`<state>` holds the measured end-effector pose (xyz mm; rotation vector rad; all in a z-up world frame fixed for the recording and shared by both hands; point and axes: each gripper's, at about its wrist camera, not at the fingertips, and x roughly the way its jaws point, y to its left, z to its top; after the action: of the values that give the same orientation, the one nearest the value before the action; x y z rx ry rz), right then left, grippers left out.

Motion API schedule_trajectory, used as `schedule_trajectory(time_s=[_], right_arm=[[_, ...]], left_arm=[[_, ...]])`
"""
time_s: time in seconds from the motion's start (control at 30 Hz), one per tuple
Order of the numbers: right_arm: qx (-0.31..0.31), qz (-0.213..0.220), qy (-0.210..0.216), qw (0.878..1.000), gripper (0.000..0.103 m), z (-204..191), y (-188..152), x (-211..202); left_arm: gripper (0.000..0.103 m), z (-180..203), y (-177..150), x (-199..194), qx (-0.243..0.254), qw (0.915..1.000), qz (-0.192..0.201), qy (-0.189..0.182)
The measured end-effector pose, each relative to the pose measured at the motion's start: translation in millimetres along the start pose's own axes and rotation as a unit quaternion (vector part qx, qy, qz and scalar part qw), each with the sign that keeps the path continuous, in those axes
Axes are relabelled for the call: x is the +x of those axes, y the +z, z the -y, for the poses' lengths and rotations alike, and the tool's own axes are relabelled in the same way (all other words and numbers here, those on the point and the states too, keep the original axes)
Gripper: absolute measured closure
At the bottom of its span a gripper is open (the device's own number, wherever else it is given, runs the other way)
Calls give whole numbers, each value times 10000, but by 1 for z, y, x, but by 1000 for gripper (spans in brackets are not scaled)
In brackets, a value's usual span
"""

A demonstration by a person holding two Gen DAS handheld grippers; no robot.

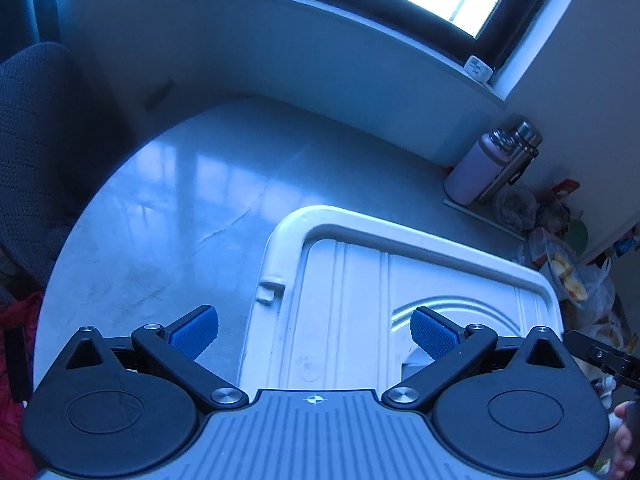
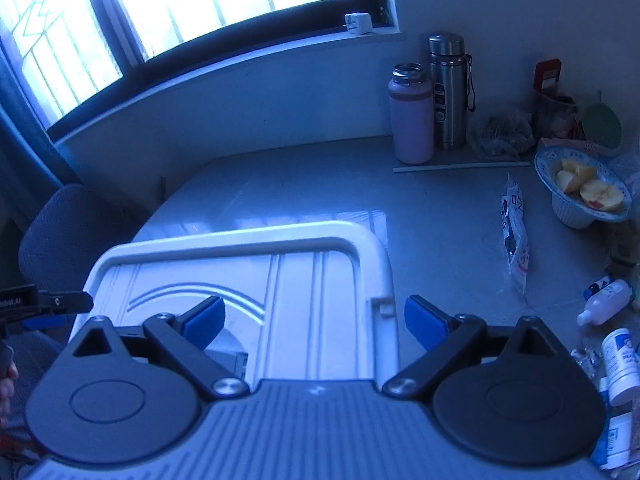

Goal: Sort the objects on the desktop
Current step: 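Lower the lid onto the bin rim and open both tools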

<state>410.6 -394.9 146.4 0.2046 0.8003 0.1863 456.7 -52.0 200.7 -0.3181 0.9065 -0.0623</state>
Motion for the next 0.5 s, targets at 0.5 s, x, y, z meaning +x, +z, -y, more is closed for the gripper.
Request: schedule_trajectory(time_s=[0.5], right_arm=[[-833,-549,-521,9936,14,-7,-18,-15]], left_arm=[[0,-6,-15,-9,512,9931,-951,453]])
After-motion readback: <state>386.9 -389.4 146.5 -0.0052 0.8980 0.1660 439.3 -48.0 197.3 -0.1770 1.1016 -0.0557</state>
